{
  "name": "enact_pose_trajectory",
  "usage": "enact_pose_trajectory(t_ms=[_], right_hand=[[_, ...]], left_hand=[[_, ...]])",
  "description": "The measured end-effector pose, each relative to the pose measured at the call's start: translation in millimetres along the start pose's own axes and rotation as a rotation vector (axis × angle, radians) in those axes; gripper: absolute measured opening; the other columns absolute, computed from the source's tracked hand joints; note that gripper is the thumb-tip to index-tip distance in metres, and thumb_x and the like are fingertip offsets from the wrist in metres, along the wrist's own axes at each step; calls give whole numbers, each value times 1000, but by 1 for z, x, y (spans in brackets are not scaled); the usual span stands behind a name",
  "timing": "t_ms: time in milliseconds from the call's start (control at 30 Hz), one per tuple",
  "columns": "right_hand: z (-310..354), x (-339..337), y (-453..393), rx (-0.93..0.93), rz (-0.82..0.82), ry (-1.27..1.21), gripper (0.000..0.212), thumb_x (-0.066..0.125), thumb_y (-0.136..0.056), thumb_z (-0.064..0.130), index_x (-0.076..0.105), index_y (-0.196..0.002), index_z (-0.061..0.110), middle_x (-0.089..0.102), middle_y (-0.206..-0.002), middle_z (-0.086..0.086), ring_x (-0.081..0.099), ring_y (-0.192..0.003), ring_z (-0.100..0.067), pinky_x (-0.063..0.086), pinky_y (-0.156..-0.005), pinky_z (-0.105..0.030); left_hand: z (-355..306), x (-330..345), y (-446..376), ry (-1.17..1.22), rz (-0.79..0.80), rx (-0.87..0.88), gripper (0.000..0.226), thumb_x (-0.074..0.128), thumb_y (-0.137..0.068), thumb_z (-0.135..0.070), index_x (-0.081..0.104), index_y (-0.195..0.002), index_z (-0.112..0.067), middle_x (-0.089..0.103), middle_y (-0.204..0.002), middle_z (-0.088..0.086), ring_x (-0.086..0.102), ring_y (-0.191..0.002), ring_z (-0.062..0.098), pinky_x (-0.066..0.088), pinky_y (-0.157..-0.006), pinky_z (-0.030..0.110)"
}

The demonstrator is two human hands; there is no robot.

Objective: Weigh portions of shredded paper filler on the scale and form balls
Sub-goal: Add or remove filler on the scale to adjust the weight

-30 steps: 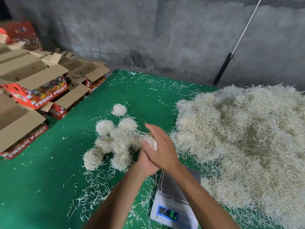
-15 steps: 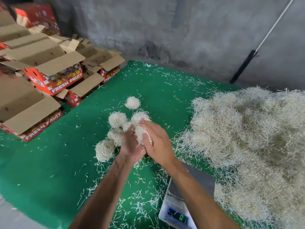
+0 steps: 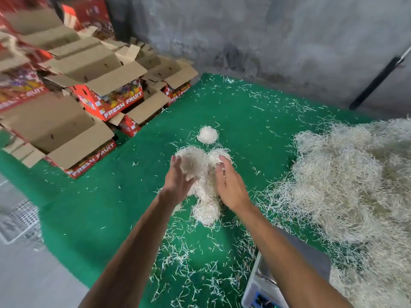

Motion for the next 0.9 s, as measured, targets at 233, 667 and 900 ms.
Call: enact_pose_trajectory(t_ms=[233, 667, 900], right_hand=[[-46, -3, 35, 89, 58, -31, 46, 43, -109, 38, 32, -154, 39, 62, -126, 16, 72, -94, -9, 64, -80, -35], [-158, -163, 113, 238, -327, -3, 60, 39, -107, 60, 38, -155, 24, 55, -150, 2, 56, -130, -11, 50, -108, -43], [-243, -205, 114, 371, -341, 36, 65, 53, -104, 54, 37, -156, 19, 50, -154, -7, 56, -133, -25, 50, -107, -45]], left_hand=[[43, 32, 35, -198, 90, 126, 45, 44, -104, -48, 51, -142, -25, 48, -151, 1, 54, -131, 22, 54, -97, 51], [95, 218, 60, -400, 461, 154, 23, 53, -103, -39, 64, -120, -27, 68, -124, -1, 70, -102, 7, 61, -84, 35], [143, 300, 30, -666, 541, 190, 45, 54, -100, -46, 52, -141, -25, 58, -138, 2, 63, -109, 4, 55, -82, 20]])
Point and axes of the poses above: each hand's wrist, its own y-axis away from the middle knuckle, its own x-axis out of the palm, z = x × y, the point moved 1 cm from there along -y, towards the middle knuckle
